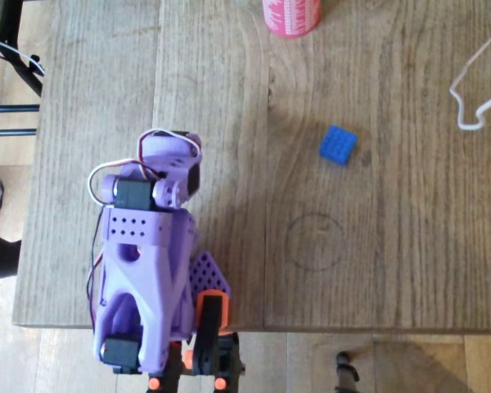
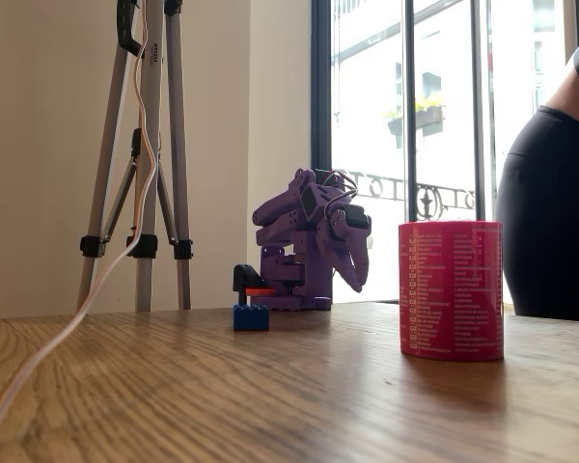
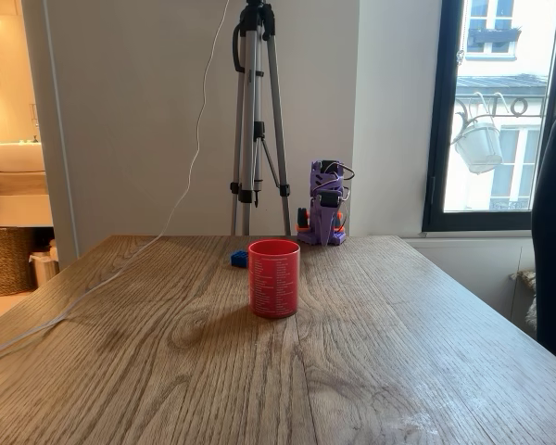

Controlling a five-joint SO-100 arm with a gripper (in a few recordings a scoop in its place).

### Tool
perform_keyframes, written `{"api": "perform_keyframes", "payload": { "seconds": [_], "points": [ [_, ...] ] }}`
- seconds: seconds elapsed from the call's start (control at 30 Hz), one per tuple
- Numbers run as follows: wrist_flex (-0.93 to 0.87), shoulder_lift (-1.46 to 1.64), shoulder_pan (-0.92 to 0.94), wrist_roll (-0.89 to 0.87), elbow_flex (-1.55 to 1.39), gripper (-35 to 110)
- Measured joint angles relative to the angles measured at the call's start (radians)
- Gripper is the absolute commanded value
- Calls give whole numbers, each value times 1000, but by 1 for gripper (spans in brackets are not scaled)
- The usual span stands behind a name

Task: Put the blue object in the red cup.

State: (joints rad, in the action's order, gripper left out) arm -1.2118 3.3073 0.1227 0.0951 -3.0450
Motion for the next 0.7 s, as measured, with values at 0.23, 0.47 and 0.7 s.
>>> {"api": "perform_keyframes", "payload": {
  "seconds": [0.23,0.47,0.7],
  "points": [
    [0,0,-120,-31,0,1],
    [2,0,-144,-32,0,1],
    [0,-20,-72,52,0,1]
  ]
}}
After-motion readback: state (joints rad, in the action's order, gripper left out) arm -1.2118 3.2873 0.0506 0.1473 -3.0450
